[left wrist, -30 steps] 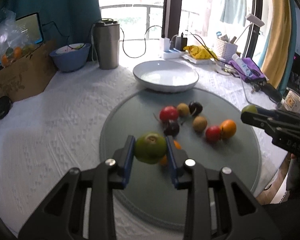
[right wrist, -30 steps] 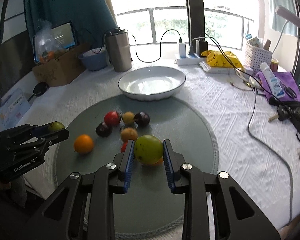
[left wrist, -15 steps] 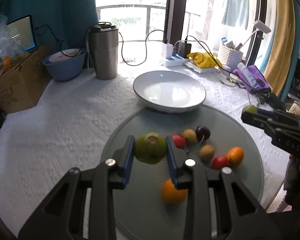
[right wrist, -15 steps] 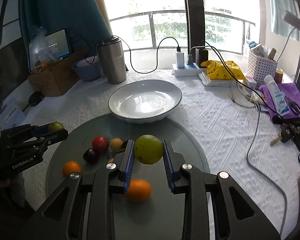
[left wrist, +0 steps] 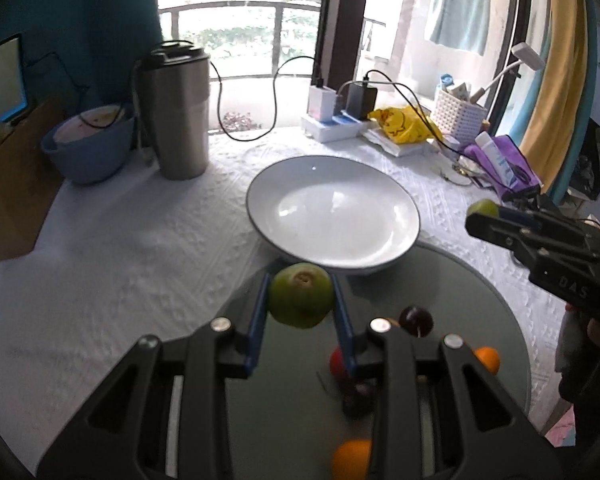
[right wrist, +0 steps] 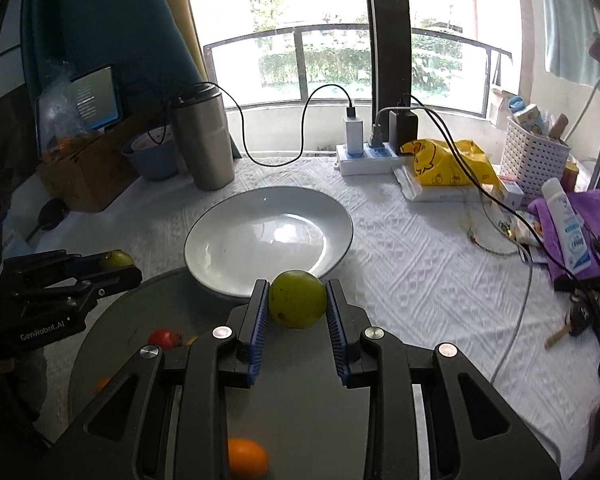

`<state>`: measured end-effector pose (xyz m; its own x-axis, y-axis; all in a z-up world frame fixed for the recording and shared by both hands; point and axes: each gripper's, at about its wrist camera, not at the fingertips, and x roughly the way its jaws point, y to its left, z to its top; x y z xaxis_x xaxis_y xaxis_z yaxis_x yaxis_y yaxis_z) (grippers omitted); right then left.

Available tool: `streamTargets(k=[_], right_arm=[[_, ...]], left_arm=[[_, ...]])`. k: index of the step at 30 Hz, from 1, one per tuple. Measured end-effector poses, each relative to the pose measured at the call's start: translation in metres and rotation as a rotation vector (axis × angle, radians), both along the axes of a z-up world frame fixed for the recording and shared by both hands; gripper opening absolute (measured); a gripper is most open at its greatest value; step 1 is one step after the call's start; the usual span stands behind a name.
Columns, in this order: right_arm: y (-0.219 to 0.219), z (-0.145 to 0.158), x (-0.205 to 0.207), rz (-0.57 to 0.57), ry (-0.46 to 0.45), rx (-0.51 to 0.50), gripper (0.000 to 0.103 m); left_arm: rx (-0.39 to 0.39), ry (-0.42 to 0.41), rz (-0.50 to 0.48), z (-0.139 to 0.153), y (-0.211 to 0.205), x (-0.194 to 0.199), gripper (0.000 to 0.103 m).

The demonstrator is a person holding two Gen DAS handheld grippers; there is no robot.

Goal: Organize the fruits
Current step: 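Carry the green lime with the right tool over the white bowl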

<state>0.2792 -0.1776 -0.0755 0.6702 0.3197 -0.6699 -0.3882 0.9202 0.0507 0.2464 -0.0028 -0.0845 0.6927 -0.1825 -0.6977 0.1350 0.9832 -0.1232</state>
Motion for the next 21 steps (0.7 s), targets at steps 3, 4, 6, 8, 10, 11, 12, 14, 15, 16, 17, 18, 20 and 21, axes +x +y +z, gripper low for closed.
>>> streamTargets(k=[3,4,6,8,10,11,12,14,15,16,17,18,20,21], right_arm=[[0.003,-0.001,0.011,0.011,-0.007,-0.003,0.03],[0.004,-0.001,0.015,0.016,-0.005,-0.006,0.03],[0.007,-0.003,0.023,0.026,0.0,-0.011,0.03],[0.01,-0.006,0.032,0.038,0.004,-0.018,0.03],[0.013,-0.008,0.04,0.05,0.008,-0.017,0.03],[0.014,-0.009,0.043,0.053,0.009,-0.016,0.03],[0.016,-0.01,0.048,0.059,0.009,-0.017,0.03],[0.018,-0.011,0.055,0.065,0.011,-0.015,0.03],[0.019,-0.012,0.059,0.066,0.013,-0.014,0.03],[0.019,-0.013,0.062,0.067,0.015,-0.013,0.03],[0.02,-0.014,0.065,0.067,0.016,-0.013,0.03],[0.019,-0.015,0.069,0.066,0.018,-0.013,0.03],[0.019,-0.017,0.074,0.065,0.024,-0.014,0.03],[0.019,-0.018,0.077,0.065,0.027,-0.014,0.03]], left_arm=[[-0.025,0.033,0.006,-0.005,0.001,0.017,0.032],[-0.029,0.038,0.01,-0.006,0.002,0.022,0.032],[-0.043,0.039,0.014,-0.006,0.002,0.029,0.032],[-0.058,0.039,0.011,-0.005,0.001,0.038,0.032],[-0.058,0.04,0.008,-0.006,-0.002,0.048,0.032],[-0.059,0.042,0.009,-0.007,-0.003,0.053,0.032],[-0.06,0.046,0.009,-0.008,-0.004,0.058,0.032],[-0.059,0.06,0.013,-0.013,-0.005,0.069,0.032],[-0.061,0.065,0.014,-0.014,-0.005,0.073,0.032],[-0.063,0.071,0.015,-0.015,-0.005,0.077,0.032],[-0.066,0.073,0.017,-0.016,-0.004,0.081,0.032],[-0.069,0.075,0.018,-0.017,-0.004,0.084,0.032],[-0.082,0.089,0.024,-0.019,-0.002,0.092,0.032],[-0.091,0.097,0.027,-0.021,-0.001,0.096,0.032]])
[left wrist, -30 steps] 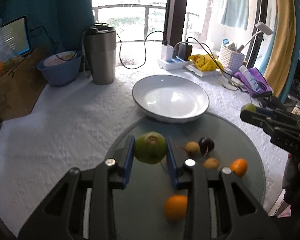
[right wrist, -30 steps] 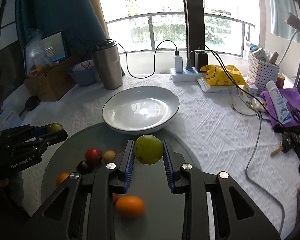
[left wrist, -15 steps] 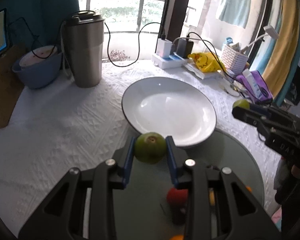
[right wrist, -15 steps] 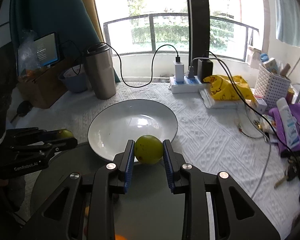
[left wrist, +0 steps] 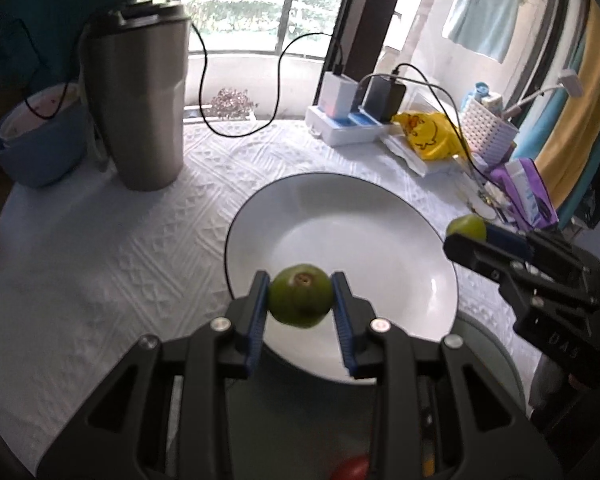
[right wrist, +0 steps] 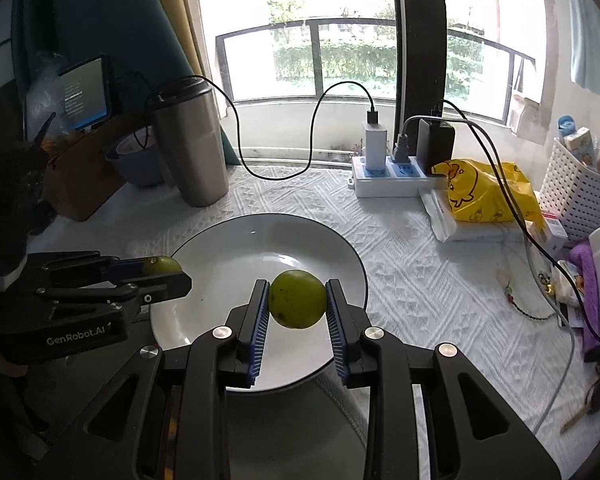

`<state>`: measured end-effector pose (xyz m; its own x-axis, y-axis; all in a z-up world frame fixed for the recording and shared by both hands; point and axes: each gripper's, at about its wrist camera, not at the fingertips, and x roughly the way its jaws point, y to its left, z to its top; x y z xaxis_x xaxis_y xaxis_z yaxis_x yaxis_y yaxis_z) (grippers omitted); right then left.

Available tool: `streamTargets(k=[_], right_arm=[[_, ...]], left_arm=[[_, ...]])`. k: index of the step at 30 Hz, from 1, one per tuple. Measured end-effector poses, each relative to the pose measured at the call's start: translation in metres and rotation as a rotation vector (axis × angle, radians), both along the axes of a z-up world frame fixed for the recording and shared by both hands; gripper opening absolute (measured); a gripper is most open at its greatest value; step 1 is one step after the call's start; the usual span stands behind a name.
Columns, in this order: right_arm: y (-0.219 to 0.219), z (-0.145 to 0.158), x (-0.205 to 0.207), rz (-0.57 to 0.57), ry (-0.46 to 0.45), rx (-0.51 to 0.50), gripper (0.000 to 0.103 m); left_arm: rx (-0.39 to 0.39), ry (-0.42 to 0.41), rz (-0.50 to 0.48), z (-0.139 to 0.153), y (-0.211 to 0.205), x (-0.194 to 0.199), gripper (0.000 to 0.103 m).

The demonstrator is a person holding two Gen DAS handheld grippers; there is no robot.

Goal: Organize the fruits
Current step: 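Carry the green lime with the right tool over the white bowl, then open the right tool to drop the lime into the bowl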

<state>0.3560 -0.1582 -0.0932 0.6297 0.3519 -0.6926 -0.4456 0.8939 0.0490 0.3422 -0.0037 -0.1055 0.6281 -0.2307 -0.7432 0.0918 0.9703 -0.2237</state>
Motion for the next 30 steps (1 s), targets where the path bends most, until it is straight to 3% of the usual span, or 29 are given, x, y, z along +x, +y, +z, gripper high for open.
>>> streamTargets(k=[5,17,21,23,30], right_arm=[[0.0,-0.009,0.015,-0.005,0.026,0.003,0.03],[0.015,-0.02,0.041,0.025,0.061,0.01,0.03],[0.024,-0.023,0.048,0.042,0.069,0.011,0.03],[0.027,-0.025,0.052,0.048,0.076,0.015,0.03],[0.041,-0.031,0.064,0.073,0.11,0.03,0.03]], left_arm=[[-0.019,0.051,0.023,-0.012,0.004,0.017,0.032],[-0.02,0.067,0.017,-0.016,0.003,0.03,0.034],[-0.033,0.058,0.019,-0.014,0.005,0.03,0.036],[-0.035,0.047,0.024,-0.012,0.006,0.03,0.046],[-0.062,0.009,0.048,-0.001,0.021,0.024,0.046]])
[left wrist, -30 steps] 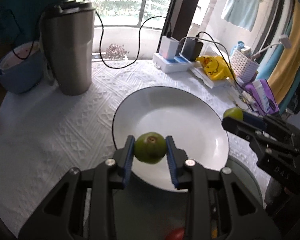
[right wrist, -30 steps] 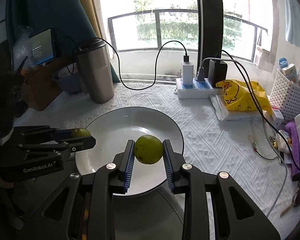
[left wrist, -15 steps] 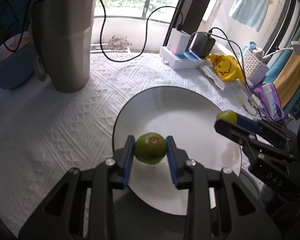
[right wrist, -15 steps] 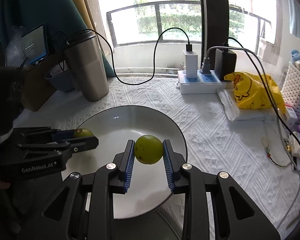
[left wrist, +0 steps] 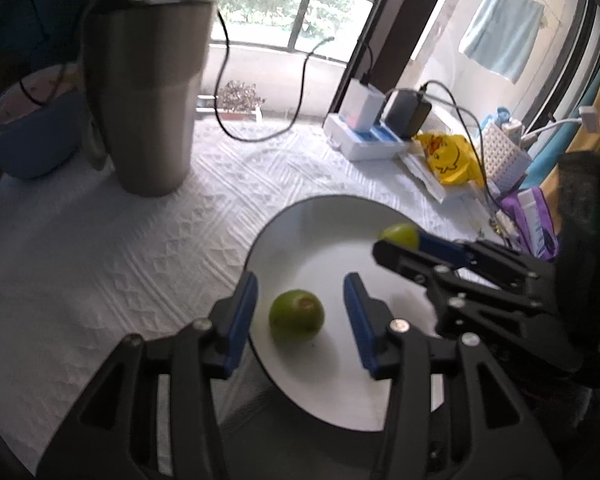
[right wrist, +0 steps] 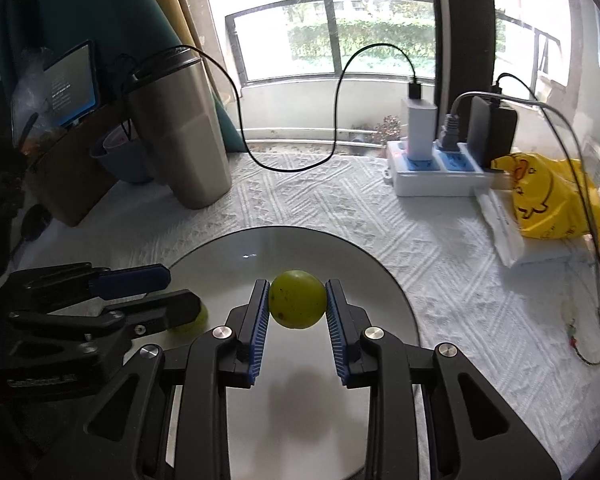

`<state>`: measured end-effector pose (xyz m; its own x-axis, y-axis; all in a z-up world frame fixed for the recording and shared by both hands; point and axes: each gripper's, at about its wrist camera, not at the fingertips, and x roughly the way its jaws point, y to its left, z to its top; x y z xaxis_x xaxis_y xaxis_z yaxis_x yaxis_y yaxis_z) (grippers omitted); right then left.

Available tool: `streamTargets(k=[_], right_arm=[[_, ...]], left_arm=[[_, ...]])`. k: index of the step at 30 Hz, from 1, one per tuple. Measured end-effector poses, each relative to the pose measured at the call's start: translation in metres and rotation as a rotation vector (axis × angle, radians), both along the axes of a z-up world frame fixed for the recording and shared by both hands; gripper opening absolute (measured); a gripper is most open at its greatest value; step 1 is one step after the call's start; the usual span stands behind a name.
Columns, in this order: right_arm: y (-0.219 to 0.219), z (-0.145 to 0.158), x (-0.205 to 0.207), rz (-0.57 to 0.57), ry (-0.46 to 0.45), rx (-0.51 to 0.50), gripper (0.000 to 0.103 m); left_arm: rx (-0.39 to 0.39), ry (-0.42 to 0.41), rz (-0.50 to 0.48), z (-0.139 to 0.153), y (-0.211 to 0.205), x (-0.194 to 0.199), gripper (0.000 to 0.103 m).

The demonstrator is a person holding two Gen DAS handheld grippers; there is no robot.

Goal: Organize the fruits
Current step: 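Open the right tool to drop the lime into the bowl, then move the right tool back to the large orange on the mat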

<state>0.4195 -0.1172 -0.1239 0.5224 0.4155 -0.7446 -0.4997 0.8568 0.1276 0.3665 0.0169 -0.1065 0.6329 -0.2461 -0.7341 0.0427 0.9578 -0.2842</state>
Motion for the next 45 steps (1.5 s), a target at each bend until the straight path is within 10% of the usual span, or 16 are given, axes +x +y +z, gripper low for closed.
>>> streamTargets(k=[20,24,45], right_arm=[[0.054,-0.007,0.007,0.071,0.084,-0.032,0.033],[0.052,0.002,0.003,0.06,0.061,-0.025,0.056],[0.013,0.056,-0.085,0.019,-0.063,-0.018,0.056]], left_arm=[[0.016,-0.052,0.128,0.01,0.046,-0.056,0.047],[0.016,-0.062,0.119,0.013,0.044,-0.065,0.047],[0.014,-0.121,0.083,0.034,0.018,-0.128,0.047]])
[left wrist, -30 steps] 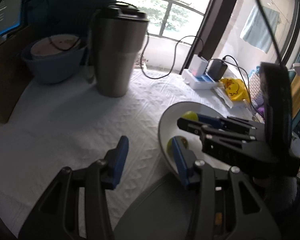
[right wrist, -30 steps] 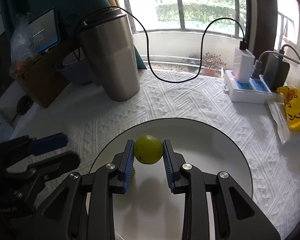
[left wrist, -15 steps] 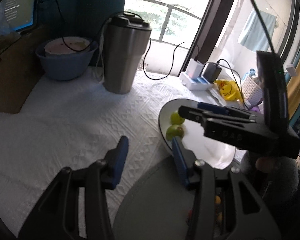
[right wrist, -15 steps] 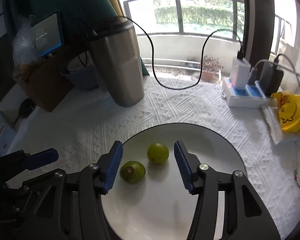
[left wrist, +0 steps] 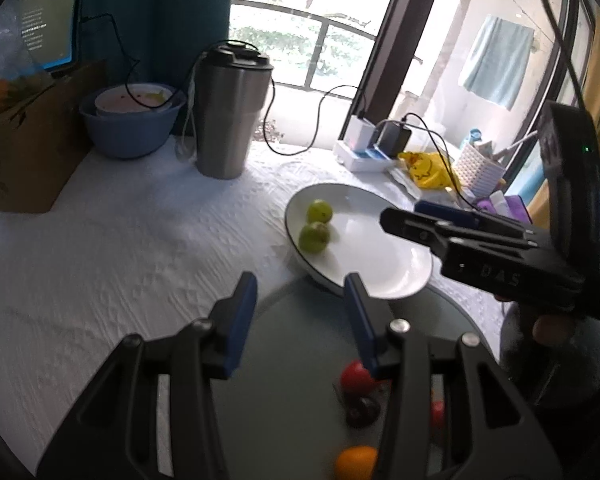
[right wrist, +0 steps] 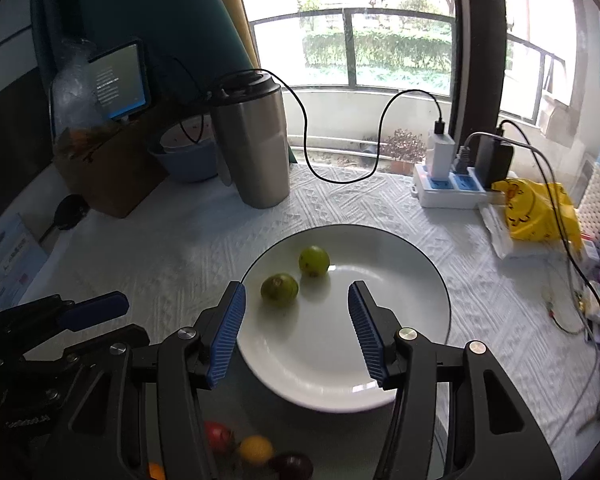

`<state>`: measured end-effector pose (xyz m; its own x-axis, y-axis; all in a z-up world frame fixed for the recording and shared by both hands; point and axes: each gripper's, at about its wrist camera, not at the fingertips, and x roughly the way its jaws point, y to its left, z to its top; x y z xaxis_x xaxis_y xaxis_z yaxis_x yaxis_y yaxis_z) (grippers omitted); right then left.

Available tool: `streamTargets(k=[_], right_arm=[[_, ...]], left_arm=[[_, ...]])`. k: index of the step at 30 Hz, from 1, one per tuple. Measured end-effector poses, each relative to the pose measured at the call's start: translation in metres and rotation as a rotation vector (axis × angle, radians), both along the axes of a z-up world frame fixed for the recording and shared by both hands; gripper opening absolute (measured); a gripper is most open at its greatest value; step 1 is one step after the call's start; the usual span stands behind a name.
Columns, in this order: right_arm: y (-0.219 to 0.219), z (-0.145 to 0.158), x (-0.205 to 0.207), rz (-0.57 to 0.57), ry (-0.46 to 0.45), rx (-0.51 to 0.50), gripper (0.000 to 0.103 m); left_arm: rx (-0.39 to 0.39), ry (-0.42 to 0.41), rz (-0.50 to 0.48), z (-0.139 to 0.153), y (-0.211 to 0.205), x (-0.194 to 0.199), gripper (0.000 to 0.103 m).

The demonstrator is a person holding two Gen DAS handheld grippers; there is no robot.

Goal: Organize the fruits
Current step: 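Move the right tool back to the large orange on the mat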

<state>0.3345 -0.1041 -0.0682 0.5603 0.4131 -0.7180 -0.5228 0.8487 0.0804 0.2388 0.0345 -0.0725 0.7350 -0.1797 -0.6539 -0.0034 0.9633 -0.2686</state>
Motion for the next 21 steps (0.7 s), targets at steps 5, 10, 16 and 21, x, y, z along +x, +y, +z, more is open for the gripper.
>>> streamTargets(k=[5,10,16,21], right_arm=[[-0.01,0.004,-0.018,-0.01,-0.014,0.005,0.056],[-0.024,0.008,-0.038,-0.02,-0.035,0.022,0.056],[-0.039,0.012,-0.059,-0.034,-0.052,0.037,0.056],[-0.05,0.008,-0.074,-0.035,-0.051,0.049,0.056]], left_arm=[[0.022,-0.011,-0.008,0.003,-0.009,-0.013,0.047],[0.043,-0.019,-0.018,0.002,-0.019,-0.025,0.047],[0.07,-0.024,-0.028,0.0,-0.029,-0.039,0.047],[0.084,-0.015,-0.027,-0.004,-0.037,-0.05,0.047]])
